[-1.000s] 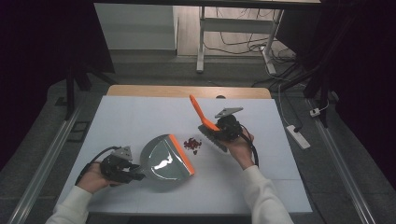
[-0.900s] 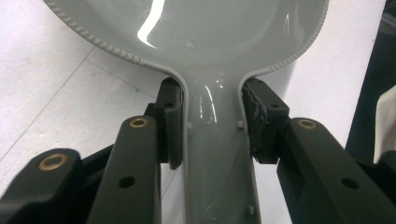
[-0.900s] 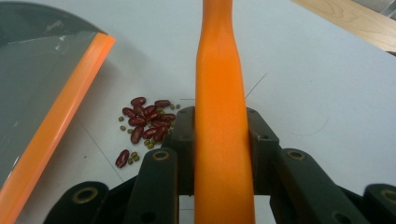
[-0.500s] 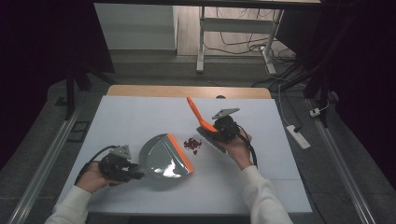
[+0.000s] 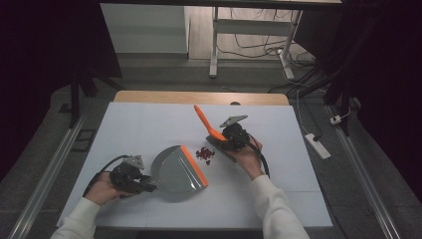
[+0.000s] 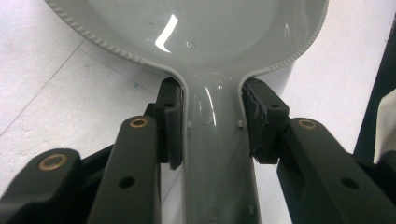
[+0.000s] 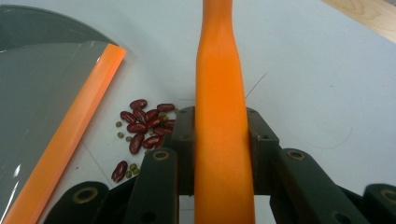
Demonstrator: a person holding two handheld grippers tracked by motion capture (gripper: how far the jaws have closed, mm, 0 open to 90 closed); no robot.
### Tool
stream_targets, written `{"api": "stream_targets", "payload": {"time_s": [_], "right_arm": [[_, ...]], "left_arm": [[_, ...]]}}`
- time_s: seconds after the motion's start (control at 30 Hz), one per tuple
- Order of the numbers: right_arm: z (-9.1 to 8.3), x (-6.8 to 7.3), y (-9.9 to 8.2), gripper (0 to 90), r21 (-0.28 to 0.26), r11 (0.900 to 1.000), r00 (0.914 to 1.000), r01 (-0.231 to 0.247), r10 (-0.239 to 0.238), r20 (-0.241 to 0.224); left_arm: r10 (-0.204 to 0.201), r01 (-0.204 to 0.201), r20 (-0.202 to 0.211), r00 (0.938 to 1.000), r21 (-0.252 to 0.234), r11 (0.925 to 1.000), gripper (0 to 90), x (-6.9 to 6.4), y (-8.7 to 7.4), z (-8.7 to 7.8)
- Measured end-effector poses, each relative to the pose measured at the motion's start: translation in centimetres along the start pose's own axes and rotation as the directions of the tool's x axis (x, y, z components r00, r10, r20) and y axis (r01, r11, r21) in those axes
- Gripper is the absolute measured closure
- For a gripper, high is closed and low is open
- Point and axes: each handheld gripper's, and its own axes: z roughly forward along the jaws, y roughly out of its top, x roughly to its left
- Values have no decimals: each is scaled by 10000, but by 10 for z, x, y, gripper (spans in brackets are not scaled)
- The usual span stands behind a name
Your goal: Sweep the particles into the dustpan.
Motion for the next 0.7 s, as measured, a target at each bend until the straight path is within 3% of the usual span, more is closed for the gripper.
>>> {"api": "stream_targets", "payload": {"time_s": [0.5, 0.7], "right_arm": [[14, 5, 3, 703, 326, 9992, 9997, 249, -248, -20], [16, 13, 5, 703, 388, 9981, 9988, 482, -478, -103]], "left_arm": [[-62, 60, 140, 9999, 133, 9999, 615, 1, 3, 3], [-78, 75, 167, 9998, 139, 9999, 615, 1, 3, 4]]}}
